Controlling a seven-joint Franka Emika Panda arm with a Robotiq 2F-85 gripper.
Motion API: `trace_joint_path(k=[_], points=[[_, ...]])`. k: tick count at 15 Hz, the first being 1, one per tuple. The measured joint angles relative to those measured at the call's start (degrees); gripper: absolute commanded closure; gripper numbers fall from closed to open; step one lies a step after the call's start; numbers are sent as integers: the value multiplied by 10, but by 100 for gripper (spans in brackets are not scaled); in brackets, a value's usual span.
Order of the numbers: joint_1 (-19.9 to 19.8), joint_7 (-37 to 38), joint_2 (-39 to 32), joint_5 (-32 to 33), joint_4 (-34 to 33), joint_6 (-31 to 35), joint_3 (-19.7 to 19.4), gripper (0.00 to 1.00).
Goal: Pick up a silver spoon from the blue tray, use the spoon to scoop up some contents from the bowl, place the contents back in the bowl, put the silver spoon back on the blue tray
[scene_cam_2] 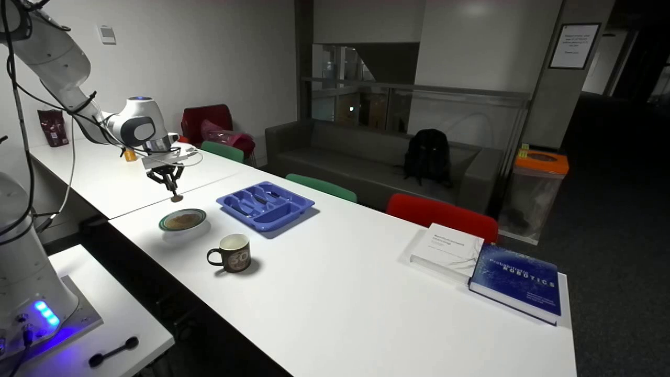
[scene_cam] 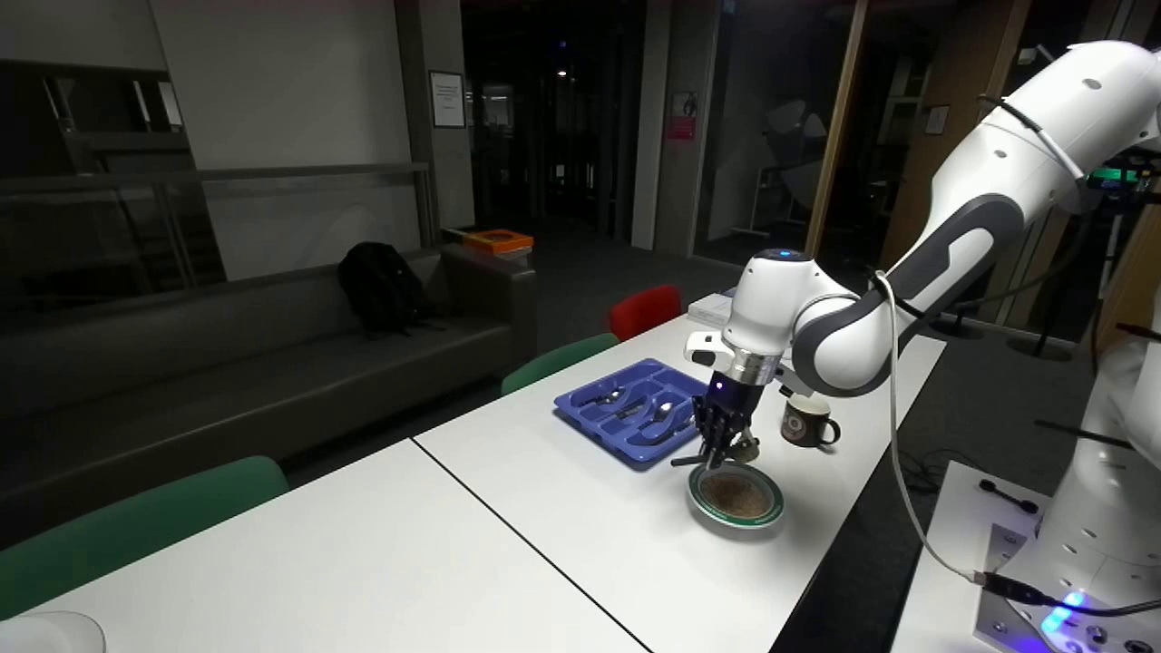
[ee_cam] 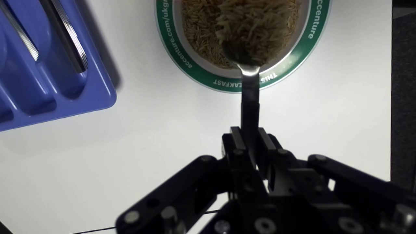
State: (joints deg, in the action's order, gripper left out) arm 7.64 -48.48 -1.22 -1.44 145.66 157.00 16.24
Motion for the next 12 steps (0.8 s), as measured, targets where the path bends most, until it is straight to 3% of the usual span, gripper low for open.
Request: trace_joint_path(k=[3, 4, 12], points=[[0, 0, 0, 0, 0, 0, 0, 87], [0, 0, 0, 0, 0, 0, 0, 97], [2, 0, -12, 0, 0, 0, 0, 97]])
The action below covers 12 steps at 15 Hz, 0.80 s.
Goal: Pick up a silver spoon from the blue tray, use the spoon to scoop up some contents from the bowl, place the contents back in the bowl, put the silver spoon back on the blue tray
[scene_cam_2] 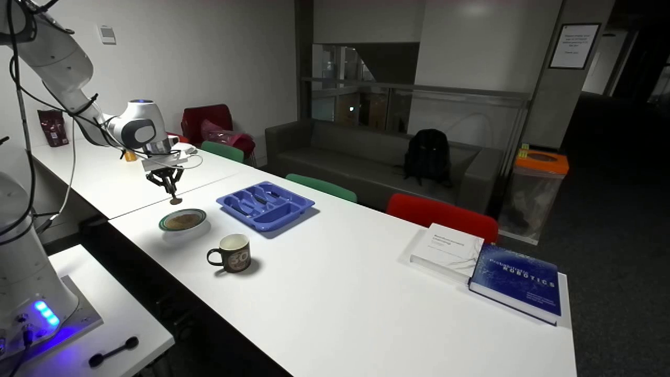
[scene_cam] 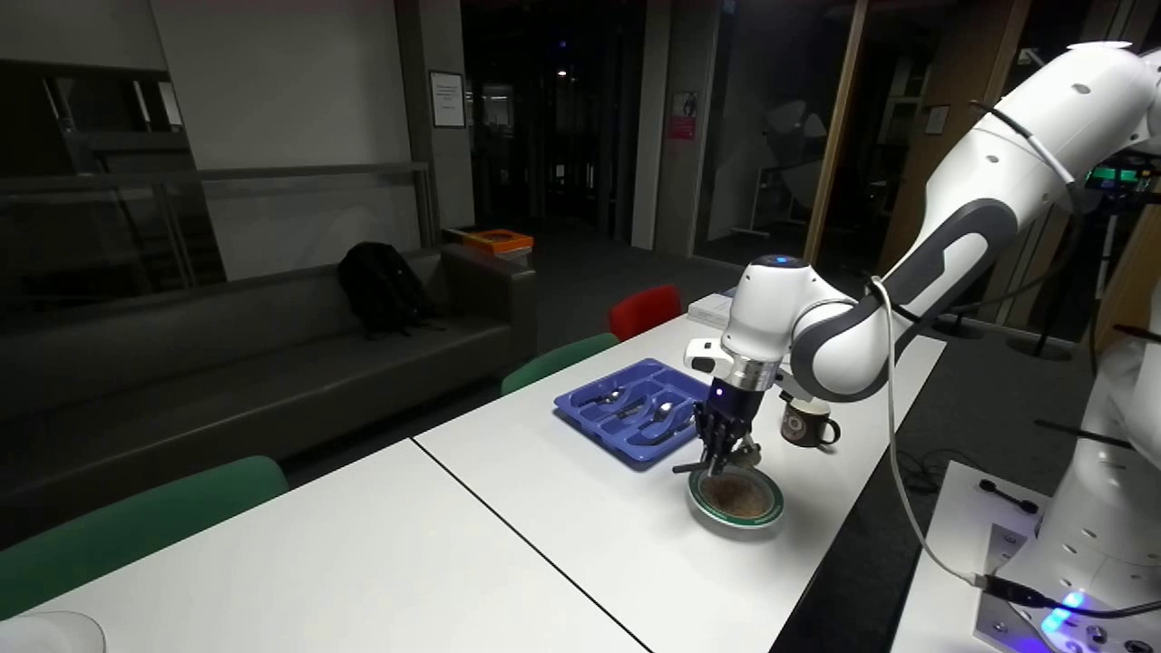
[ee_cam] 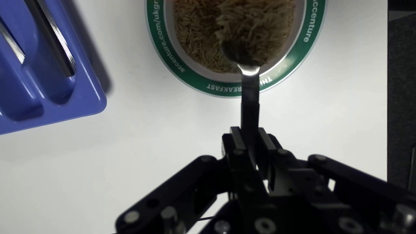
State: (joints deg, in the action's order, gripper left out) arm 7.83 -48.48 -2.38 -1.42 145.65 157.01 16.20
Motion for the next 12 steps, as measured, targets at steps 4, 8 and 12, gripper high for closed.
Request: trace_joint_path(k=[4, 8, 12], points=[[0, -1, 0, -1, 0, 2, 0, 97], [1, -6, 0, -19, -1, 11, 0, 97], [4, -22, 0, -50, -1, 22, 0, 97]])
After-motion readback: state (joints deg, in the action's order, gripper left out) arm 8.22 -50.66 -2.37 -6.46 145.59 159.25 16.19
